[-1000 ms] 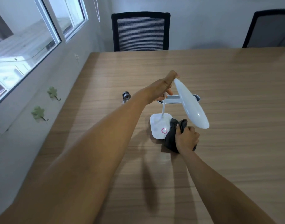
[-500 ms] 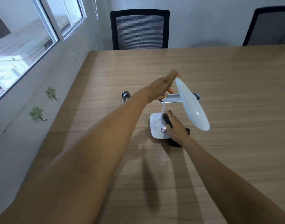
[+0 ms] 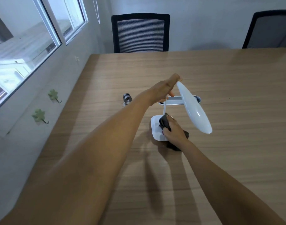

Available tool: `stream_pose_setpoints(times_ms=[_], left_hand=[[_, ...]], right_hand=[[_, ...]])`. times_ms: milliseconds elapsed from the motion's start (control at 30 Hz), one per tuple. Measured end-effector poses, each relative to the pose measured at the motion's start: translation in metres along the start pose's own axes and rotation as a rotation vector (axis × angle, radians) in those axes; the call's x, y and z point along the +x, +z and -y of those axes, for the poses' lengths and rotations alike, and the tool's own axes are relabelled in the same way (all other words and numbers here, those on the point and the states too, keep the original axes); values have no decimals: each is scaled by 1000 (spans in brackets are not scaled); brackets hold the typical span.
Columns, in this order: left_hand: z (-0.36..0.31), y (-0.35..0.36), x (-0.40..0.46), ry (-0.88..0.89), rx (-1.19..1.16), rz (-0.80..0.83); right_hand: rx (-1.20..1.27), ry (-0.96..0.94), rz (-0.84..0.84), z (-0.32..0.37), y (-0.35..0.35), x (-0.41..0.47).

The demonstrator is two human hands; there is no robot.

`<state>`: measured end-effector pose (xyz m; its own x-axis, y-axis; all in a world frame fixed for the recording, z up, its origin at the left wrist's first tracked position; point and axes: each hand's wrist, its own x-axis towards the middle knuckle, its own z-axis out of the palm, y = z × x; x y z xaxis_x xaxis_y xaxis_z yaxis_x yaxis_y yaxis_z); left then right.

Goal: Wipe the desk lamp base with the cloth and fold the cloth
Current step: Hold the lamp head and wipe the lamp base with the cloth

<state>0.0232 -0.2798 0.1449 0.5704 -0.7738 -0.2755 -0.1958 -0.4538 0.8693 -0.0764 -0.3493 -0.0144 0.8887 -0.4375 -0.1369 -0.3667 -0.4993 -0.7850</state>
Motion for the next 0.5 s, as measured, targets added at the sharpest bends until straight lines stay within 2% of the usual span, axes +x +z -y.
stream_pose_setpoints(times_ms=[167,300,333,433,500], left_hand=[[-2,1,2,15,42,-19],[0,2,2,24,29,-1],[-1,1,2,26,22,0],[-2,1,1,21,28,0],[-1,1,1,15,29,8]], right_hand=[[-120,2,-49,-25,-3,-25],[-15,56,-264,-10,6,-30],[-33,35,-271,-4,13,-26],[-338,-27,-178,6,41,-15],[-429,-31,-144,4,53,-19]])
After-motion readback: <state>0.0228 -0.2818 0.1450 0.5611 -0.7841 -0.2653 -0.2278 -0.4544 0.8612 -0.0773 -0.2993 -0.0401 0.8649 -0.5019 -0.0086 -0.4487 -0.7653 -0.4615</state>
